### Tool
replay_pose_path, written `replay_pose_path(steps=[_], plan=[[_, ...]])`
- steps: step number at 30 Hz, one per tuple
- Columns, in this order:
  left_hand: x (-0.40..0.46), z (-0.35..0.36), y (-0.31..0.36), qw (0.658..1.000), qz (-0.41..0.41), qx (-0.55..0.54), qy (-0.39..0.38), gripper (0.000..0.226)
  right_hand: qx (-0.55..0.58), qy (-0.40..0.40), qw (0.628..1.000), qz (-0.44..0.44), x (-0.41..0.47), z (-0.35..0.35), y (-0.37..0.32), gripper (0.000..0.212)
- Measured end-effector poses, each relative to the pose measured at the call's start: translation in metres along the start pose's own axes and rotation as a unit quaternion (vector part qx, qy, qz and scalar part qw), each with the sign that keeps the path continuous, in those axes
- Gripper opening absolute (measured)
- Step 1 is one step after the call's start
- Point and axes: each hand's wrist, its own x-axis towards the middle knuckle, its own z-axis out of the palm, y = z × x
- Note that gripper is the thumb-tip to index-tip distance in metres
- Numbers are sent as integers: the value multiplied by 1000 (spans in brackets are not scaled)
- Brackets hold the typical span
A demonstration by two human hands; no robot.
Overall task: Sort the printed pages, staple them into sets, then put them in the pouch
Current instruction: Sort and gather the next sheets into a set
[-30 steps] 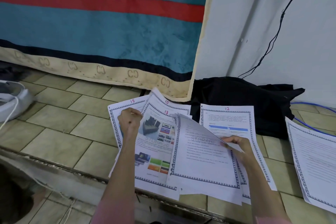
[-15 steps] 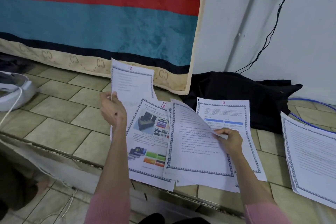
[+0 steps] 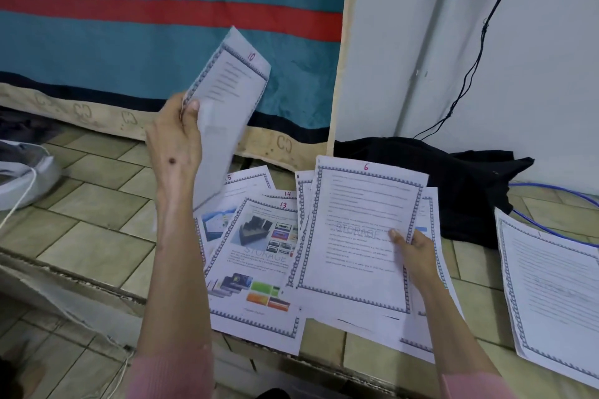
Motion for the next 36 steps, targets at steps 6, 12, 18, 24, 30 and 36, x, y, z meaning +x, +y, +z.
replay_pose_path(steps=[6,12,18,24,30,36], plan=[[12,-32,-7,982,-107,7,-158,25,9,24,999,31,5,-4,-4,52],[-14,-9,-53,932,-272,2,-241,33,30,25,999,27,-3,-3,-19,44],[-63,30,-101,892,-319,17,-321,30,19,4,998,54,-3,-5,-20,37],[-98,49,-100,790,-479,-174,-341,30,16,-48,995,90,1,7,-17,16],[-112,59,-87,796,-439,-135,-393,37,-71,-159,983,66,-11,61,-15,36],[-110,51,-90,840,-423,-155,-303,51,-63,-225,972,-8,-23,94,-24,38]])
